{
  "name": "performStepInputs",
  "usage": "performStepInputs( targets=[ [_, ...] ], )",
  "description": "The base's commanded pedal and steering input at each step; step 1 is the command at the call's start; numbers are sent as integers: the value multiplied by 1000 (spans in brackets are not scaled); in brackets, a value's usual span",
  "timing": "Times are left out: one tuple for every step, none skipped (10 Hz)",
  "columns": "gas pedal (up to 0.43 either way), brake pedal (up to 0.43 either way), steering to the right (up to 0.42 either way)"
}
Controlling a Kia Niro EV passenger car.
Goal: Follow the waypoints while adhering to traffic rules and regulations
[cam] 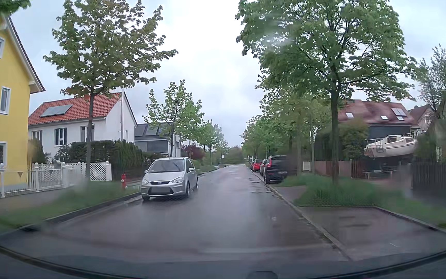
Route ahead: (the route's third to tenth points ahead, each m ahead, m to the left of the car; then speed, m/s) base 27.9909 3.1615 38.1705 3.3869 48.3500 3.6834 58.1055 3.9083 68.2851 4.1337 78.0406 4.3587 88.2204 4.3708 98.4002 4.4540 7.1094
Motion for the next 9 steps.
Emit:
performStepInputs(
  targets=[
    [110, 0, 7],
    [110, 0, 7],
    [110, 0, 6],
    [110, 0, 5],
    [110, 0, 2],
    [110, 0, 0],
    [110, 0, -1],
    [110, 0, -1],
    [110, 0, -2]
  ],
)
